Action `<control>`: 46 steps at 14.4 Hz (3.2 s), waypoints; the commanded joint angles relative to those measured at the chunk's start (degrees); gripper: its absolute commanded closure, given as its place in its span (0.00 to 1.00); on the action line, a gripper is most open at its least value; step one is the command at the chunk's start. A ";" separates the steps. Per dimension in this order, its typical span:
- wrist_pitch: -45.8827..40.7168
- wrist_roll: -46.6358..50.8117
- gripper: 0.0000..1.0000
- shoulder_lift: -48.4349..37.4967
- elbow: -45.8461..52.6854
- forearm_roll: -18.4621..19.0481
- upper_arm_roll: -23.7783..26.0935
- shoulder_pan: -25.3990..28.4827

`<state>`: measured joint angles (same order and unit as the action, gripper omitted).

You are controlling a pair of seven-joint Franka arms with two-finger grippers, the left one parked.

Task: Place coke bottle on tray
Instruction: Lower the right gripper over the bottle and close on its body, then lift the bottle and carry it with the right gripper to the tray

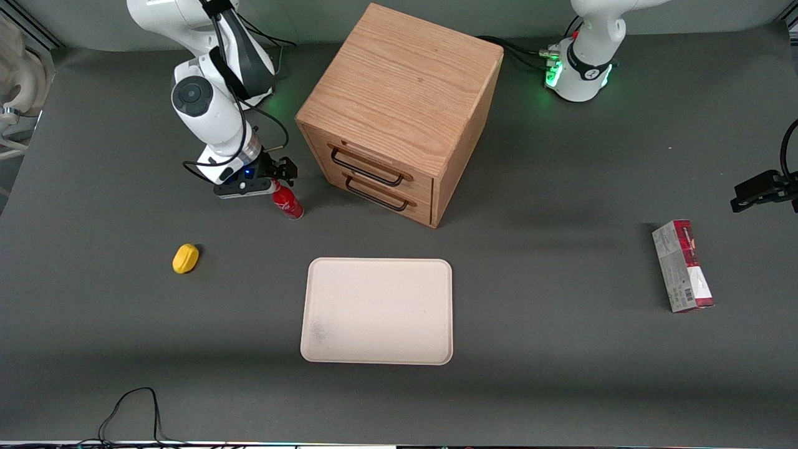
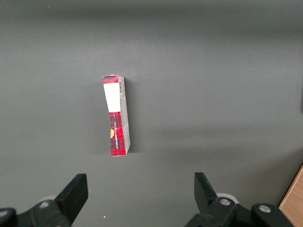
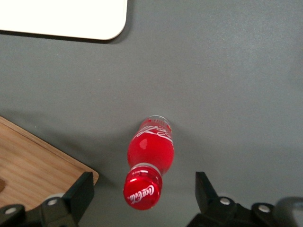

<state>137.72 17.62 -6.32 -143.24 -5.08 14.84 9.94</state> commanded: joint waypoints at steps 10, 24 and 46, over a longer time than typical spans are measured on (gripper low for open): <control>-5.75 2.15 1.00 0.87 7.15 -1.42 0.28 -1.24; -47.80 0.93 1.00 22.11 71.30 6.75 -1.21 -3.79; -20.04 1.81 1.00 51.84 78.38 12.82 -0.69 0.78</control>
<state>118.03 18.51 46.71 -64.02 6.61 13.90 10.54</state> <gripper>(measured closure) 0.683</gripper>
